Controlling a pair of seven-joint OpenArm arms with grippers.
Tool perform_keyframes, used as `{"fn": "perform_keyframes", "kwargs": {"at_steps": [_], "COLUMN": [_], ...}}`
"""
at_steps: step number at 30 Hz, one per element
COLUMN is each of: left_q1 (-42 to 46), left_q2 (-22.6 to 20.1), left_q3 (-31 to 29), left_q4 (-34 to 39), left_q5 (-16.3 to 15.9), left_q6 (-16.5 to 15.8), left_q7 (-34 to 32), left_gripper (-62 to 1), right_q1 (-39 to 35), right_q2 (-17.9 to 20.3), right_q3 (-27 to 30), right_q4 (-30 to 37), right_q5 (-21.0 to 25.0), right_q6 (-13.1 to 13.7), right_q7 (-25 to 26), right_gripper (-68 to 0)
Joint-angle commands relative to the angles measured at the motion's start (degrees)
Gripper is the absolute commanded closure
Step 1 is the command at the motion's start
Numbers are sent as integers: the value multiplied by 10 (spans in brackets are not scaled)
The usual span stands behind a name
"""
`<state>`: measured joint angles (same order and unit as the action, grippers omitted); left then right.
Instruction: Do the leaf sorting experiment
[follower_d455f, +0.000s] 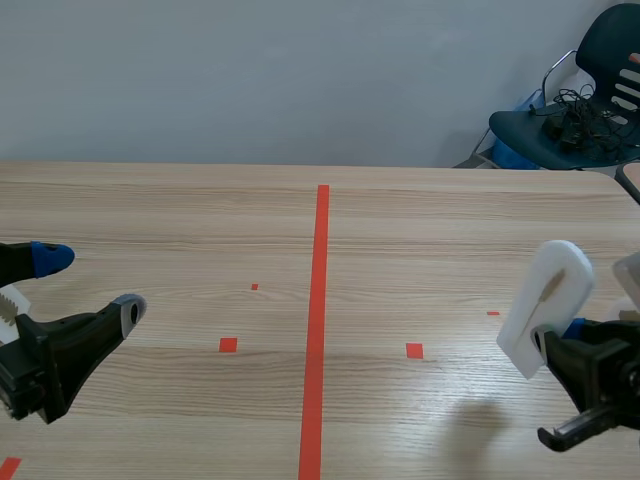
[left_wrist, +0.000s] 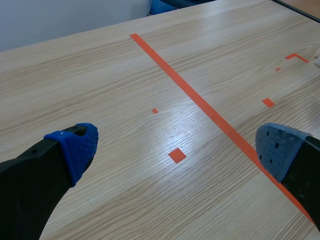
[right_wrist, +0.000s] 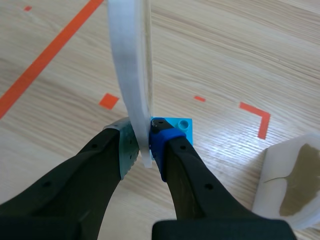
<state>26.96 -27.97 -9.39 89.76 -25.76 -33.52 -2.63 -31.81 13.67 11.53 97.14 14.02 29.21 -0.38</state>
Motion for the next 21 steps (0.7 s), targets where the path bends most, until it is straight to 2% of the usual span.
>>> {"fn": "perform_keyframes", "kwargs": {"at_steps": [1, 7, 10, 13, 21], "left_q1": [-5, -5, -5, -5, -5], "left_q2": [-5, -5, -5, -5, -5], "left_q3": [-2, -2, -2, -2, -2], "left_q4": [6, 6, 6, 6, 6], "left_q5": [-8, -8, -8, -8, -8], "left_q6": [-1, -1, -1, -1, -1], "left_q7": [-10, -10, -10, -10, -10], "left_gripper": [-623, -623, -623, -623, -623], "right_q1": [44, 133, 157, 165, 164], "right_q2": [4, 4, 4, 4, 5], "right_q3": [-5, -5, 7, 23, 47], "right_q4": [-37, -175, -221, -245, -254], "right_q5": [6, 5, 6, 6, 5], "right_q6": [-3, -32, -61, -85, -89], "right_q7": [5, 8, 14, 20, 20], "right_gripper": [-48, -48, -48, -48, -51]}}
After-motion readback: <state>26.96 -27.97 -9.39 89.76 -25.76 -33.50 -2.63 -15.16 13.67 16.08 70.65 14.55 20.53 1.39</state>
